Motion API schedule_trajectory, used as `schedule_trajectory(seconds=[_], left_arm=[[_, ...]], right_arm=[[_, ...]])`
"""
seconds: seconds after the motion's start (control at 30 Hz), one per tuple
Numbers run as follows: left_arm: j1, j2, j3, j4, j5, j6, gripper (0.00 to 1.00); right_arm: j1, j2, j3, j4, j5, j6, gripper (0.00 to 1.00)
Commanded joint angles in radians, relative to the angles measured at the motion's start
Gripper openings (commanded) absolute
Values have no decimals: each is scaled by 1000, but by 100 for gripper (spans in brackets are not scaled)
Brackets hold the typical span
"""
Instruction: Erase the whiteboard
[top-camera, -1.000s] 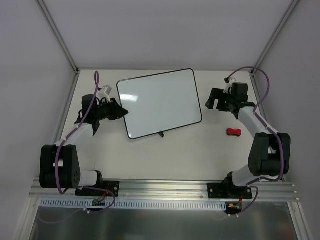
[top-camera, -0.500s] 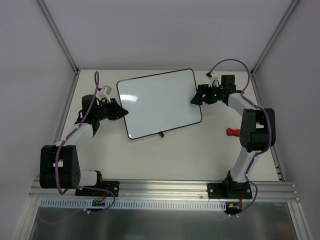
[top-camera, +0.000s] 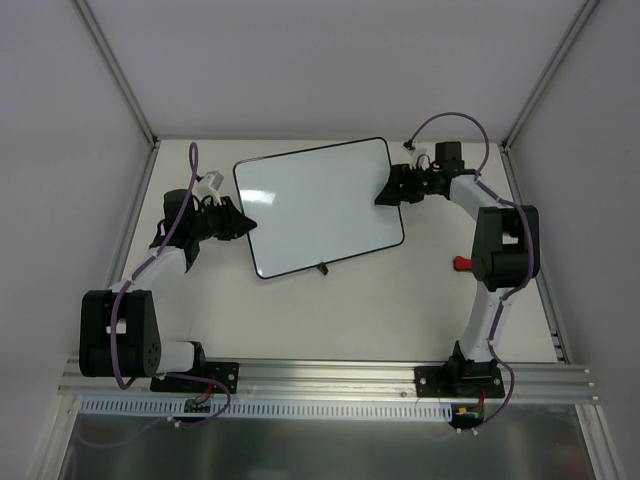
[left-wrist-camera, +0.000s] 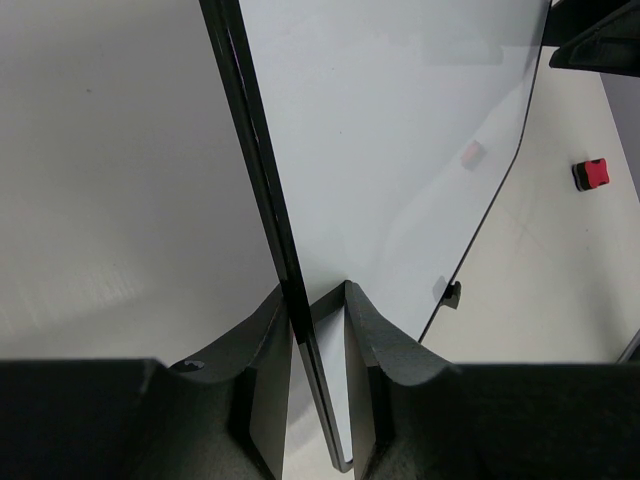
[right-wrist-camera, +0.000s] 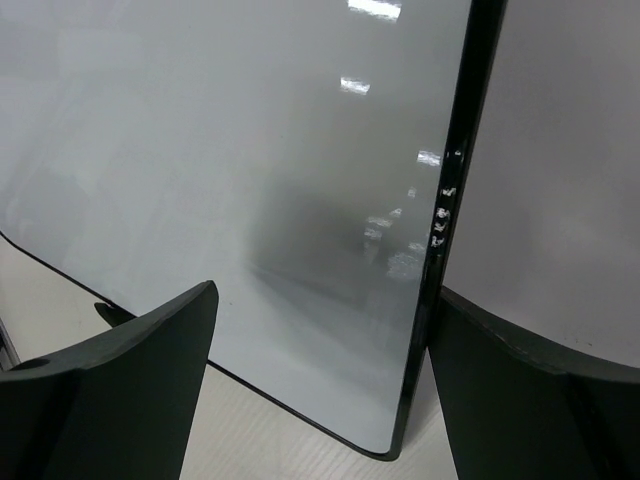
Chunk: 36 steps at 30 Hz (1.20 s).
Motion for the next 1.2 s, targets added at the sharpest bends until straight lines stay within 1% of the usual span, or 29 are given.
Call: schedule_trajectory(seconds=[0.0, 0.1, 0.2, 0.33, 0.53, 0.77, 1.07, 1.17], left_arm=[[-6, -17, -1, 17, -34, 69, 0], [-6, -23, 1, 16, -38, 64, 0], [-6, -31, 5, 16, -46, 55, 0], [-6, -36, 11, 14, -46, 47, 0], [-7, -51, 24, 8, -53, 38, 0], [-7, -62, 33, -6, -54, 0, 0], [-5, -62, 48, -6, -38, -59, 0], [-39, -66, 56, -6, -38, -68, 0]], right_arm=[[18, 6, 47, -31, -71, 1, 85], [27, -6, 57, -31, -73, 21, 83], [38, -36, 58, -32, -30, 52, 82], [53, -62, 52, -32, 1, 69, 72], [70, -74, 64, -31, 17, 92, 68], [88, -128, 93, -31, 50, 121, 67], [119, -146, 156, -31, 65, 158, 67], [128, -138, 175, -31, 74, 161, 67]])
